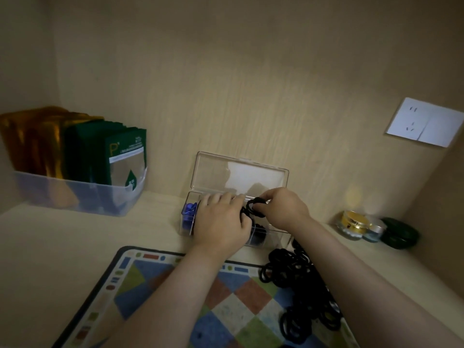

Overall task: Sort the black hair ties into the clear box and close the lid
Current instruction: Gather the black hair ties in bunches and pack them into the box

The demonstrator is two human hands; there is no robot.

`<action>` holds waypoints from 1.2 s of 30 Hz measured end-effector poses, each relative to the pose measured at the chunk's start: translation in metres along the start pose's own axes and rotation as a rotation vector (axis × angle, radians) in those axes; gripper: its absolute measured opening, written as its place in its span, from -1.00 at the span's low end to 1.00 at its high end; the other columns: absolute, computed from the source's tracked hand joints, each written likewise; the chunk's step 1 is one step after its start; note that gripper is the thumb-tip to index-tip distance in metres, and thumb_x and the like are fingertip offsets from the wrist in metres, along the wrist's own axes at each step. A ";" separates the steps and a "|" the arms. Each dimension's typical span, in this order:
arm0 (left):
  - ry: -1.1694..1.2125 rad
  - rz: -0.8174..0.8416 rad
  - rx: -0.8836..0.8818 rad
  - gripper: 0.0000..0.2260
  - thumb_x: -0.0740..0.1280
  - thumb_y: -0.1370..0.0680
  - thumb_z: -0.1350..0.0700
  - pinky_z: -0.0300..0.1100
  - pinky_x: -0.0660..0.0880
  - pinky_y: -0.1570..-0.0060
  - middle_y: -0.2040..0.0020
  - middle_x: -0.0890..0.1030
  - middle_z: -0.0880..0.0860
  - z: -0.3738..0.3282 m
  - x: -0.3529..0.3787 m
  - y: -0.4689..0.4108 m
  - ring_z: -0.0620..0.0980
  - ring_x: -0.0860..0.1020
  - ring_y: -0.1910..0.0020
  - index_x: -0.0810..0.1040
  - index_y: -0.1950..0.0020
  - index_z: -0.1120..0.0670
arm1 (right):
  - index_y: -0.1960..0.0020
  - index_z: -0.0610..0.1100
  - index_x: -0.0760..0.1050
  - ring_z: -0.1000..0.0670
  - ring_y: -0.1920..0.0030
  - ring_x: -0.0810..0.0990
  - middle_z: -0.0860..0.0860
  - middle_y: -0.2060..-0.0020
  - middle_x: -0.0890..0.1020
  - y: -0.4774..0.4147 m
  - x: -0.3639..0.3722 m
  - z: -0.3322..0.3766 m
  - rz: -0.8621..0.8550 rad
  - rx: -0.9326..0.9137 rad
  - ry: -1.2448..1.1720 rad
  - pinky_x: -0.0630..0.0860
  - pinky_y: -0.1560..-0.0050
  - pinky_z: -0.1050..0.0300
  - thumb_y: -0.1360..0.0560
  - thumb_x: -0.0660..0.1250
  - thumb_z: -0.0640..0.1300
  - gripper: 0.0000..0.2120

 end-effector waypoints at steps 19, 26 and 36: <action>0.030 0.037 0.135 -0.55 0.00 -0.57 -0.07 -0.01 0.43 -0.15 -0.20 0.62 -0.02 -0.007 0.017 0.001 0.02 0.51 -0.20 0.59 -0.29 -0.09 | -0.29 -0.07 0.58 0.01 -0.23 0.58 -0.01 -0.25 0.62 0.001 -0.014 -0.008 0.166 -0.178 0.067 0.45 -0.27 0.20 -0.54 0.28 -0.25 -0.65; 0.057 0.018 0.096 -0.51 0.02 -0.54 -0.11 -0.07 0.38 -0.27 -0.30 0.55 -0.03 -0.008 0.012 0.001 -0.01 0.45 -0.30 0.49 -0.37 0.01 | -0.02 0.03 0.66 -0.01 -0.11 0.59 0.09 -0.04 0.69 0.031 0.001 -0.006 0.135 -0.389 0.295 0.42 -0.19 0.03 -0.39 0.04 -0.01 -0.56; 0.058 0.049 0.154 -0.62 0.00 -0.57 -0.14 -0.12 0.37 -0.10 -0.13 0.55 -0.13 -0.006 0.012 0.002 -0.07 0.45 -0.14 0.51 -0.23 -0.11 | 0.08 -0.01 0.57 -0.02 -0.02 0.57 0.03 0.06 0.66 0.034 -0.001 -0.001 0.219 -0.375 0.244 0.44 -0.20 -0.09 -0.35 -0.04 0.17 -0.52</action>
Point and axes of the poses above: each hand's wrist, its own y-axis away from the middle knuckle, its own x-axis out of the palm, z = x × y, the point moved 3 cm from there along -y, towards the middle knuckle
